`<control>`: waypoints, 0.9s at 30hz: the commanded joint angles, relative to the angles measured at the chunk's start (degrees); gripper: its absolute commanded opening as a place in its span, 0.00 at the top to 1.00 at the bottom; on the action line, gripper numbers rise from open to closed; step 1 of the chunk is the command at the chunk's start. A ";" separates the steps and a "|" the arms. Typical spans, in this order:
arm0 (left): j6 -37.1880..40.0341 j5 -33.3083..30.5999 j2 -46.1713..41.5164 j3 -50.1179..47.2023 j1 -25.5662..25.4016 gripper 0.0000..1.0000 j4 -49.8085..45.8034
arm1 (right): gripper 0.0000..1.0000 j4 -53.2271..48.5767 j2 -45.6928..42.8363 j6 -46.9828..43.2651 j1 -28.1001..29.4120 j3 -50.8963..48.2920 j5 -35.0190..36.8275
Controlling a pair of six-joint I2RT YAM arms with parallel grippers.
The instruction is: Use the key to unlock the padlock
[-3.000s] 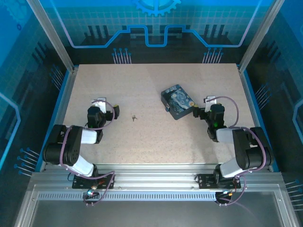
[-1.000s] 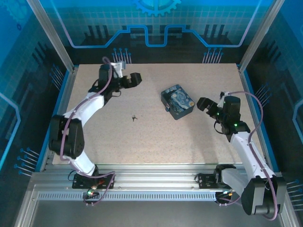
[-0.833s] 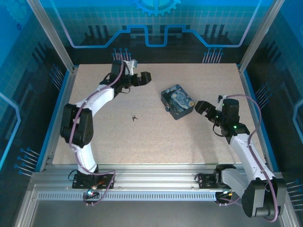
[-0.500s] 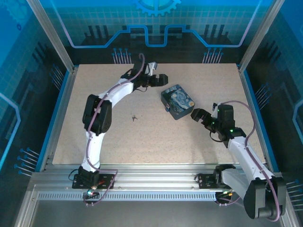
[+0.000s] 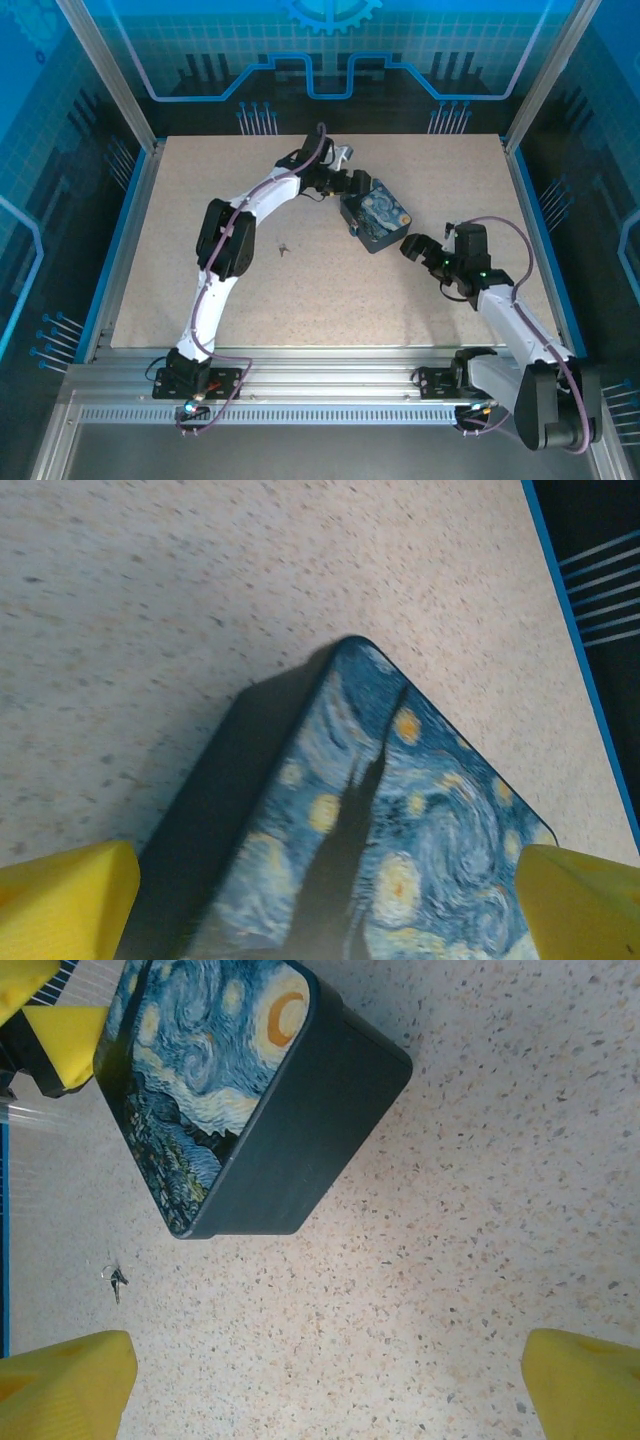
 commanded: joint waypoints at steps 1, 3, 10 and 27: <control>2.78 3.05 -1.03 -0.69 -0.98 0.04 -1.21 | 0.00 2.28 1.62 0.63 1.00 -0.58 -1.09; 2.92 3.24 -1.43 -1.20 -1.31 0.04 -1.11 | 0.00 2.63 2.36 0.66 1.05 -0.33 -1.09; 3.71 4.10 -4.36 -5.27 -3.23 0.06 0.24 | 0.00 2.90 5.45 0.00 0.76 1.89 -0.51; -0.90 4.64 -13.44 -22.27 -6.48 0.10 11.69 | 0.20 3.98 19.88 0.83 -3.57 10.29 -4.98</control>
